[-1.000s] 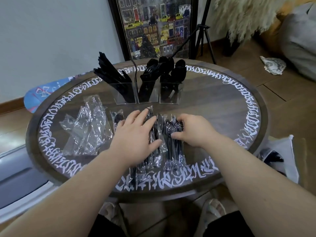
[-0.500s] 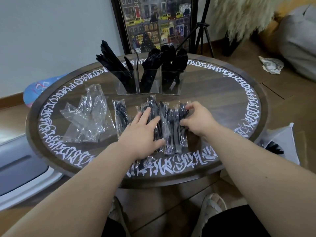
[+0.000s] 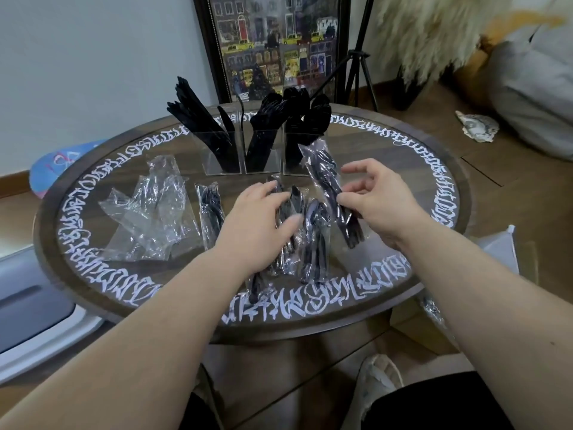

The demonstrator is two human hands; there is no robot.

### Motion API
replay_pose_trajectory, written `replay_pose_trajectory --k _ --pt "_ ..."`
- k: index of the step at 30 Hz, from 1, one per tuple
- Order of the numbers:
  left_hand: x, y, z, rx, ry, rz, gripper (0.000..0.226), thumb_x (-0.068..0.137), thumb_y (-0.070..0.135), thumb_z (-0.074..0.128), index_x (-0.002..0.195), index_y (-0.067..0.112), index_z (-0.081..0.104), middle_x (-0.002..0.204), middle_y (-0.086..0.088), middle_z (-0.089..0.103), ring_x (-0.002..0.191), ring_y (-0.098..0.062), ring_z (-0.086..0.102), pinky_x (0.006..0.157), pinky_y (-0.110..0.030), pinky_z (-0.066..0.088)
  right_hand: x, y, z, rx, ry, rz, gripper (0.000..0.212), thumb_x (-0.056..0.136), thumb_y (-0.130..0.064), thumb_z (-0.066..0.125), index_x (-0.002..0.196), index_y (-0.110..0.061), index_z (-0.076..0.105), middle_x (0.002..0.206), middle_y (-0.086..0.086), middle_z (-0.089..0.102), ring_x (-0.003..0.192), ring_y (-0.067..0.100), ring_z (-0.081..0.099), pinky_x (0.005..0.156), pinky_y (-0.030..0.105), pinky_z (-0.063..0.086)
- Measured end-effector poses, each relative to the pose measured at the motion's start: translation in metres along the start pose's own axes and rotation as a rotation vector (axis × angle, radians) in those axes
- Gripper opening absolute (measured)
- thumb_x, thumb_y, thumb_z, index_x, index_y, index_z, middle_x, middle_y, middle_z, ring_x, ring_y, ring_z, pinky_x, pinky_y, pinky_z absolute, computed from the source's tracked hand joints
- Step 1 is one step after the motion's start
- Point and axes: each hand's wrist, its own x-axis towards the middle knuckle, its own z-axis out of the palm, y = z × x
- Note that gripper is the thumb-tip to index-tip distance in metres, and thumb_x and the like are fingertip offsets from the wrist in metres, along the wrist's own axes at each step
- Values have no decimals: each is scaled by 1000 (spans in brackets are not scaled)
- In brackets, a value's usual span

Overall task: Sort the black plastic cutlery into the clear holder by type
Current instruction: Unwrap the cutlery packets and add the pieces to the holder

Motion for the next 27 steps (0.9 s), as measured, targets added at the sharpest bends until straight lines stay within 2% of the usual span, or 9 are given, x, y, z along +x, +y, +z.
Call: replay_pose_trajectory --k 1,3,5,8,12,16,19,24,27 --pt "-1 6 -4 -130 45 -37 50 92 49 50 136 23 51 145 4 44 135 -15 37 111 -35 28 -3 -6 3 53 -52 -16 30 81 2 67 100 -21 61 81 3 64 72 15 62 66 34 55" --pt "-5 18 -12 -475 62 -152 30 89 44 58 107 23 69 106 3 69 98 -13 62 91 -38 48 -12 -19 14 99 -165 -63 23 79 3 69 88 -17 65 79 3 64 71 13 62 67 25 52" --pt "-9 22 -21 -774 84 -277 15 86 34 66 84 20 70 75 -3 68 70 -15 61 69 -41 55 -19 -29 28 116 -247 -89 20 78 4 70 86 -14 67 79 5 65 70 12 60 66 24 51" --pt "-13 11 -39 -867 172 -409 14 88 23 66 77 15 67 71 -2 69 57 -9 59 59 -28 53 -22 -38 37 37 -268 -97 20 81 0 67 96 -14 70 88 7 71 70 12 58 67 26 49" --pt "-16 -3 -58 -960 303 -499 19 89 21 66 72 15 63 51 11 61 48 -6 52 69 -34 53 -26 -38 38 -133 -324 -58 17 87 -12 63 101 -17 70 82 8 71 70 13 59 67 29 48" --pt "-24 -5 -52 -1016 316 -514 17 89 20 65 73 18 63 53 14 62 51 -2 54 66 -29 54 -32 -30 48 -93 -283 -25 12 89 -16 62 92 -23 71 83 9 71 73 17 59 66 35 49" --pt "-28 -6 -44 -1035 275 -514 15 89 20 65 74 17 64 64 9 66 60 -8 57 68 -30 55 -32 -20 52 -138 -218 -51 12 87 -13 64 84 -21 73 72 0 68 65 12 57 63 31 50" --pt "-14 -5 -37 -1081 52 -508 10 83 20 72 81 14 65 77 -4 71 74 -20 64 64 -30 54 -25 -19 56 -251 -165 -168 15 88 -15 62 76 -22 67 63 -11 60 57 5 51 60 21 41" --pt "-4 -4 -32 -1100 84 -562 17 80 19 76 79 8 63 72 -7 69 66 -19 61 55 -26 51 -20 -20 58 -381 -104 -271 13 91 -19 56 81 -25 62 69 -14 58 63 2 50 64 23 39"
